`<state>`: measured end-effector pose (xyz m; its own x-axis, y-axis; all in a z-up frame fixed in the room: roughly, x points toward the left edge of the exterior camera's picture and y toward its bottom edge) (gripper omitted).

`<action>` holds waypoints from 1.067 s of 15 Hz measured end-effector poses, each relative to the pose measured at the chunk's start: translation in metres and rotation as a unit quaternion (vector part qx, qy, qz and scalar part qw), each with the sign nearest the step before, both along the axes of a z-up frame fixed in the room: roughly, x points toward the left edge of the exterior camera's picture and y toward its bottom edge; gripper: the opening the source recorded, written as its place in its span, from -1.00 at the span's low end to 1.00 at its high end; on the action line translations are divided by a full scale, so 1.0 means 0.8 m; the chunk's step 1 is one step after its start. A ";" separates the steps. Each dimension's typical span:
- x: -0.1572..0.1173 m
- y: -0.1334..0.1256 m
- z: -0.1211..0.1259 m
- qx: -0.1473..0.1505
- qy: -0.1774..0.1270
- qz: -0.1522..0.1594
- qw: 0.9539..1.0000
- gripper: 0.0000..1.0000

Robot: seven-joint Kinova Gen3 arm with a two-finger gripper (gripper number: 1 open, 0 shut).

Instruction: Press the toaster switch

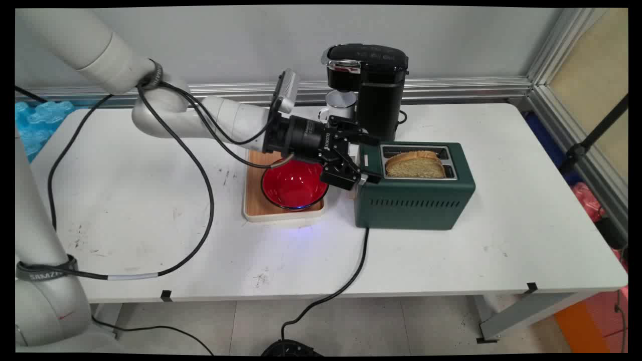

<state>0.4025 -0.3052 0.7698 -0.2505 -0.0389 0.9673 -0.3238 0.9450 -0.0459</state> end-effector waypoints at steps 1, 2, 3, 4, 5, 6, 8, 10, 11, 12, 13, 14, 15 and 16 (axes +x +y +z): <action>0.007 0.000 0.003 -0.004 -0.002 0.002 1.000 -1.00; 0.014 -0.001 0.005 -0.007 -0.004 0.004 1.000 -1.00; 0.023 -0.001 0.006 -0.010 -0.008 0.007 1.000 -1.00; 0.033 -0.001 0.007 -0.012 -0.013 0.009 1.000 -1.00; 0.042 -0.001 0.008 -0.013 -0.017 0.010 1.000 -1.00; 0.052 0.000 0.008 -0.013 -0.023 0.012 1.000 -1.00; 0.069 0.001 0.007 -0.013 -0.034 0.015 0.999 -1.00; 0.083 0.002 0.005 -0.013 -0.042 0.017 0.999 -1.00; 0.089 0.002 0.004 -0.014 -0.046 0.017 0.999 -1.00; 0.093 0.003 0.003 -0.013 -0.049 0.017 0.999 -1.00; 0.096 0.003 0.002 -0.013 -0.052 0.016 0.998 -1.00; 0.098 0.004 0.002 -0.013 -0.053 0.015 0.998 -1.00; 0.098 0.005 0.002 -0.014 -0.053 0.013 0.998 -1.00; 0.098 0.005 0.002 -0.014 -0.053 0.012 0.998 -1.00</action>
<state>0.4812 -0.3010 0.7712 -0.3511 -0.0200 0.9361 -0.3377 0.9352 -0.1067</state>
